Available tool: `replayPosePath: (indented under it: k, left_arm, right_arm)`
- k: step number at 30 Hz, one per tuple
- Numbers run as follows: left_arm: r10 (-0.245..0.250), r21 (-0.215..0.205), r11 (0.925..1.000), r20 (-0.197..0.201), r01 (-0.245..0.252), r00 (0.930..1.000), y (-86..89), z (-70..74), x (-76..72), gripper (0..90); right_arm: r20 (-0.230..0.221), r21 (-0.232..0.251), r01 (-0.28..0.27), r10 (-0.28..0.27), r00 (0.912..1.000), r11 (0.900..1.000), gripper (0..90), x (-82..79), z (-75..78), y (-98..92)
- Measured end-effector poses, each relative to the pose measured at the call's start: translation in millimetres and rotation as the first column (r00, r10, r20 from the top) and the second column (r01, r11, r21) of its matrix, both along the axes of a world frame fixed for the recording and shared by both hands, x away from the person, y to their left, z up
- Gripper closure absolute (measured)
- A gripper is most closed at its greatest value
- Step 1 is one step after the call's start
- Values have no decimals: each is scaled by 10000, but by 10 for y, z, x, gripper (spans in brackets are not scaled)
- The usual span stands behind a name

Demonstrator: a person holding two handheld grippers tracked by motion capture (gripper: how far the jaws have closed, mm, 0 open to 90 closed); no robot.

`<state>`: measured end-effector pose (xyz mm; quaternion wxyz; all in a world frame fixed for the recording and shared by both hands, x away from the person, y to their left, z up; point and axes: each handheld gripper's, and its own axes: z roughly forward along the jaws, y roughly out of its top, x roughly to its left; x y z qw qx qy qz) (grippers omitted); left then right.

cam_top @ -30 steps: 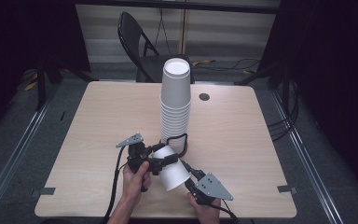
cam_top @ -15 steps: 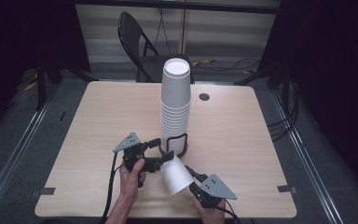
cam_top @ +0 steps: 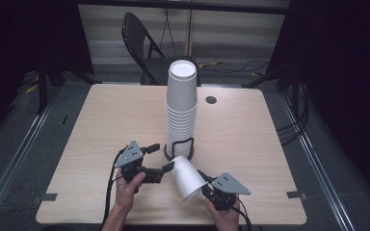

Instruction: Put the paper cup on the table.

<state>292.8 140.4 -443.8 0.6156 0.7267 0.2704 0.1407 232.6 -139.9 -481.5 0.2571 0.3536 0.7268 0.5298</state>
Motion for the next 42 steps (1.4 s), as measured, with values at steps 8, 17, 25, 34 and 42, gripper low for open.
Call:
replayPosePath:
  k: [8, 17, 25, 34, 42]
  left_arm:
    - [170, 924, 9955, 675, -232, 9976, -20, -56, -107, 161]
    - [-557, 1582, 9868, 1223, 360, 9909, -103, -48, -175, 155]
    - [-1300, 2225, 9707, 1659, 913, 9775, -209, -100, -255, 158]
    - [-2015, 3278, 9368, 2201, 1222, 9545, -308, -187, -332, 161]
    - [-2583, 4191, 8982, 2597, 1324, 9305, -421, -238, -413, 154]
  right_arm:
    - [-449, 73, -303, 306, 9985, 9995, 863, 24, 30, -44]
    - [-1027, -248, -572, 543, 9932, 9981, 862, 50, 91, -137]
    - [-1330, -454, -875, 808, 9878, 9951, 862, 110, 171, -188]
    - [-1881, -772, -1299, 1135, 9756, 9885, 863, 180, 231, -244]
    - [-2454, -1256, -1729, 1382, 9595, 9769, 862, 243, 288, -235]
